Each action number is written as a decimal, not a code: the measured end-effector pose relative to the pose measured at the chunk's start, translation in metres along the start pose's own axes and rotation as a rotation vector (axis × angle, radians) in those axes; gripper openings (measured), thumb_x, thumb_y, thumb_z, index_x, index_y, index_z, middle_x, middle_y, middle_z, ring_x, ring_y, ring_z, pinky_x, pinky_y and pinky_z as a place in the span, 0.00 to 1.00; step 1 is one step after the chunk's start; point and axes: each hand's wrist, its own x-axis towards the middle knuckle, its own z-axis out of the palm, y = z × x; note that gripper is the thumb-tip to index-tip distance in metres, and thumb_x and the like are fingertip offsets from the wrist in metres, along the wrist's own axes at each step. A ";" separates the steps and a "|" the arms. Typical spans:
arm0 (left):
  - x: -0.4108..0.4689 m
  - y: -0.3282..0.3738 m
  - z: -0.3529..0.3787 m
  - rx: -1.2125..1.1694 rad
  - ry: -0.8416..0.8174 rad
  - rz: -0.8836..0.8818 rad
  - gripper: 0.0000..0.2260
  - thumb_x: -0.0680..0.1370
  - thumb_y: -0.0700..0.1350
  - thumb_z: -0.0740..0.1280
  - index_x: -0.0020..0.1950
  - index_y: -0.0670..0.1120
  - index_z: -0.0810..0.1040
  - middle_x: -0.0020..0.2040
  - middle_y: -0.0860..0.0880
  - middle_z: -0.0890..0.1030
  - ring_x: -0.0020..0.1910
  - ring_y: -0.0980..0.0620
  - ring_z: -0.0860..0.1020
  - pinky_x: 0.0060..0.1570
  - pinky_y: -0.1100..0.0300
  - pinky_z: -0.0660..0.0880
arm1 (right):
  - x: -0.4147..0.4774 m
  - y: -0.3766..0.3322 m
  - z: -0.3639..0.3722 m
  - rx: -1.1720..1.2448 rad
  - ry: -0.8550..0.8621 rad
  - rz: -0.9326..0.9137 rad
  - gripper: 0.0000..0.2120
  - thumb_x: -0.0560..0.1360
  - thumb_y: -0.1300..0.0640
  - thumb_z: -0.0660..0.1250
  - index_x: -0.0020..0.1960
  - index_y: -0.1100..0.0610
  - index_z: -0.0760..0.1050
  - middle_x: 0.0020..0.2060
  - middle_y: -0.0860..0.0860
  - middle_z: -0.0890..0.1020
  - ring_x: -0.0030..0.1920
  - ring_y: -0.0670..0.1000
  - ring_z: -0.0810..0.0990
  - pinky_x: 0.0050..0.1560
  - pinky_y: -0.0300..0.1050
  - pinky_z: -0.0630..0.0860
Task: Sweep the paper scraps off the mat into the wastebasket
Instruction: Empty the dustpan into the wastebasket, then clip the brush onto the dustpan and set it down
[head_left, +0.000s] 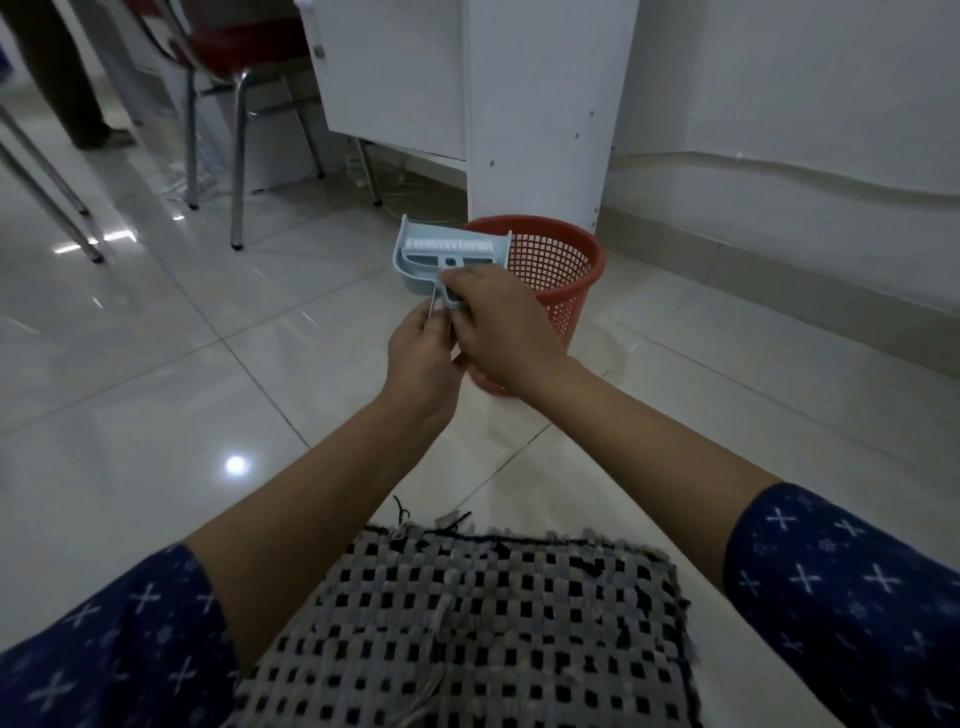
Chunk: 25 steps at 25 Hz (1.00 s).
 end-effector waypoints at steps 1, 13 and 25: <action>0.000 0.004 -0.006 -0.013 -0.033 -0.001 0.16 0.82 0.42 0.54 0.66 0.39 0.72 0.61 0.41 0.79 0.60 0.47 0.78 0.56 0.52 0.78 | 0.000 -0.005 -0.003 0.069 -0.032 0.040 0.13 0.75 0.61 0.64 0.58 0.62 0.78 0.54 0.59 0.82 0.56 0.55 0.80 0.58 0.49 0.78; -0.015 0.007 -0.055 -0.029 -0.032 -0.143 0.16 0.81 0.38 0.54 0.66 0.38 0.71 0.61 0.44 0.79 0.56 0.54 0.79 0.47 0.58 0.79 | -0.012 -0.015 0.012 0.212 -0.484 0.097 0.39 0.71 0.68 0.63 0.77 0.52 0.51 0.68 0.56 0.72 0.68 0.55 0.70 0.65 0.47 0.72; -0.012 0.002 -0.072 -0.020 0.140 -0.218 0.08 0.73 0.33 0.55 0.48 0.43 0.70 0.43 0.43 0.74 0.40 0.49 0.73 0.29 0.62 0.72 | -0.021 -0.050 0.043 0.975 -0.389 0.836 0.10 0.74 0.57 0.69 0.46 0.66 0.78 0.32 0.56 0.79 0.30 0.52 0.80 0.30 0.40 0.81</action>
